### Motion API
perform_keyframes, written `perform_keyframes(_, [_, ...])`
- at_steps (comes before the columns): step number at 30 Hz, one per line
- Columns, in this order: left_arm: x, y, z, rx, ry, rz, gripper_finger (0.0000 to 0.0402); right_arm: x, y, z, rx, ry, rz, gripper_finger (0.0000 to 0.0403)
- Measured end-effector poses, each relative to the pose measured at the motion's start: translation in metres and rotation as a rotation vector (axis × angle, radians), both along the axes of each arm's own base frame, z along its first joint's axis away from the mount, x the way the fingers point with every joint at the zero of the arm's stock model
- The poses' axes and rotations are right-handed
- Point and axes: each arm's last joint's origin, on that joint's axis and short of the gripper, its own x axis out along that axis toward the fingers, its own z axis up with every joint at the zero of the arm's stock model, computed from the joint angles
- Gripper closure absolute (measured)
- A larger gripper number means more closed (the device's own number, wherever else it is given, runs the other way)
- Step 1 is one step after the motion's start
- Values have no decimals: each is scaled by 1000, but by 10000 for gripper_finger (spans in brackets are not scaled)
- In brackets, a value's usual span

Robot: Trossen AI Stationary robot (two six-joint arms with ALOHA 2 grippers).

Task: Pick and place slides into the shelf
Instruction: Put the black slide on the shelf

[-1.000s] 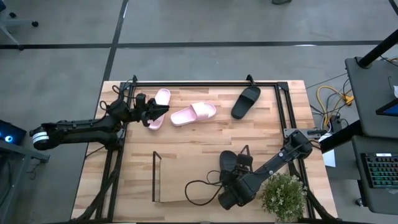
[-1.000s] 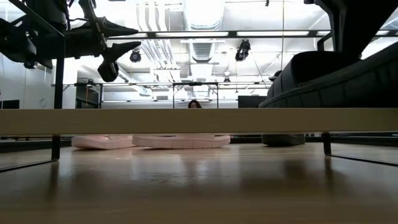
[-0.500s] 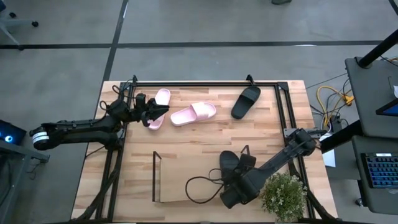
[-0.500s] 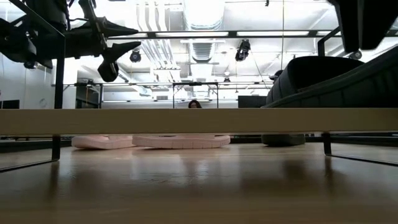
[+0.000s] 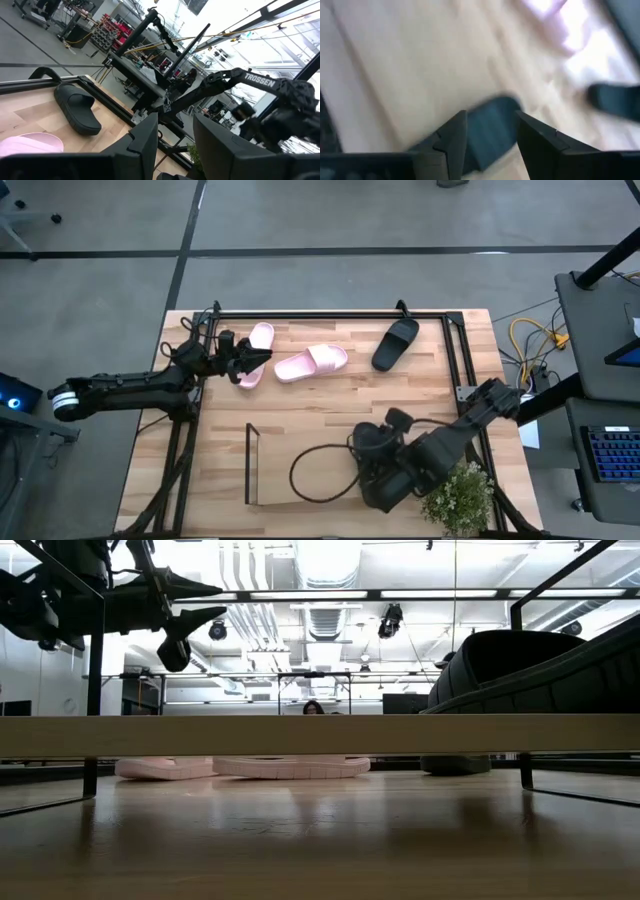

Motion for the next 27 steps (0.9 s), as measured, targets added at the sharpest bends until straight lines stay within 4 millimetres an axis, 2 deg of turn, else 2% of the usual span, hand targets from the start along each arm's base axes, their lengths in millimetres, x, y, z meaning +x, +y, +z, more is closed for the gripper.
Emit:
perform_keyframes(6, [0,0,0,1,0,-6,292,-14,-24,40,-33,-256,-151,261])
perform_keyframes(11, [0,0,0,3,1,-15,292,-32,-46,70,-44,-450,-219,248])
perform_keyframes(16, [0,-1,0,6,1,-26,292,-43,-52,104,-70,-563,0,242])
perform_keyframes(21, [0,-1,1,10,-7,-26,292,-50,-62,129,-7,-676,210,260])
perform_keyframes(25, [0,-1,1,10,-7,-29,292,-57,-81,135,97,-734,293,275])
perform_keyframes(27, [0,-1,1,12,-10,-29,292,-62,-92,131,108,-727,287,279])
